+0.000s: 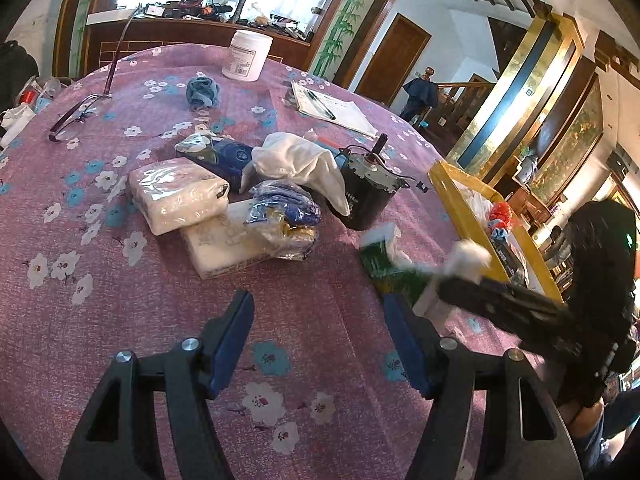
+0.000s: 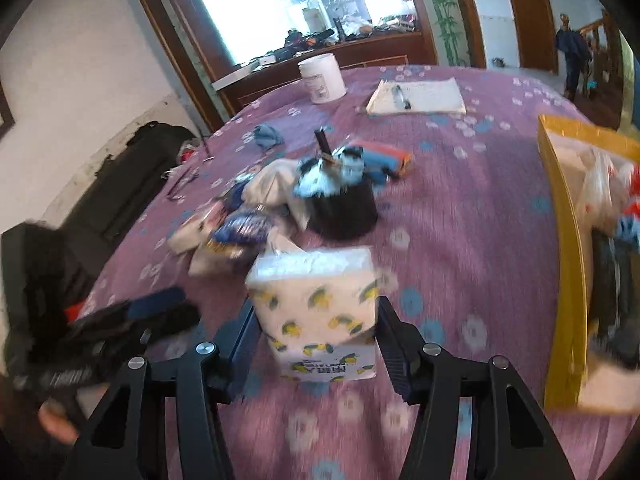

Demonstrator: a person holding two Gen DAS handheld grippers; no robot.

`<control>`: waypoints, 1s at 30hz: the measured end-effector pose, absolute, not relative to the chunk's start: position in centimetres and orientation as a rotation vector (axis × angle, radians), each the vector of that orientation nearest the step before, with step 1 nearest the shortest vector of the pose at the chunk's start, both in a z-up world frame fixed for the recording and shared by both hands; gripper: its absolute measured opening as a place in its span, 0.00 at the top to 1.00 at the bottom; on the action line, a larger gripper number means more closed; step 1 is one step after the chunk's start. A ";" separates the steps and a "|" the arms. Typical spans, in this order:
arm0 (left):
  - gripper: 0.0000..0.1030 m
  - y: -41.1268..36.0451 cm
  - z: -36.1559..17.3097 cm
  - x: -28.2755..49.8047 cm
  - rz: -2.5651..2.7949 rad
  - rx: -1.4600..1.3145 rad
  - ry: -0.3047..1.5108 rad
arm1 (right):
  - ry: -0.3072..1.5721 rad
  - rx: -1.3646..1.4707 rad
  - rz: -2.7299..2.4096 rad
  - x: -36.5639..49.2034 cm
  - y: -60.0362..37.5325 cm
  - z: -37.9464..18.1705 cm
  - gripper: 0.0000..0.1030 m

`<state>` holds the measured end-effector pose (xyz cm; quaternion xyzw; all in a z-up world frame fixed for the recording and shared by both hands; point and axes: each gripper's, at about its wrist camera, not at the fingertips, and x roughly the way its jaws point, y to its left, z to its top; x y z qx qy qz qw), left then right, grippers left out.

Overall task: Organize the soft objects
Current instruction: 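Move the right tool to the lemon-print tissue pack while the left tool approaches the white packet, then grasp the lemon-print tissue pack with the right tool while the left tool grasps the white printed packet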

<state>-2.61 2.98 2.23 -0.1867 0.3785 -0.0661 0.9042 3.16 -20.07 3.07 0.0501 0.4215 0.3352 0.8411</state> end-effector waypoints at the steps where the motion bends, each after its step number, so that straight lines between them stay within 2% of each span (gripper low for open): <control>1: 0.36 3.0 2.2 -2.6 -0.138 -0.385 0.783 | 0.904 0.127 0.717 3.0 -20.6 2.9 0.42; 10: 0.35 3.1 2.3 -2.5 -0.127 -0.384 0.778 | 0.924 0.202 0.758 3.3 -22.3 1.3 0.41; 16: 0.35 3.6 2.4 -2.7 -0.089 -0.400 0.771 | 0.861 0.119 0.747 2.2 -21.5 2.0 0.41; 17: 0.35 3.9 2.4 -2.7 -0.083 -0.414 0.772 | 0.866 0.126 0.752 2.3 -21.6 1.9 0.41; 19: 0.28 4.3 2.4 -2.6 -0.085 -0.441 0.785 | 0.872 0.151 0.760 2.5 -22.0 1.8 0.41; 25: 0.27 3.9 2.4 -1.8 -0.158 -0.528 0.855 | 0.783 0.241 0.714 2.1 -24.0 2.7 0.41; 30: 0.25 0.5 3.1 0.3 -0.217 -0.475 0.906 | 0.778 0.326 0.689 2.7 -25.6 2.7 0.41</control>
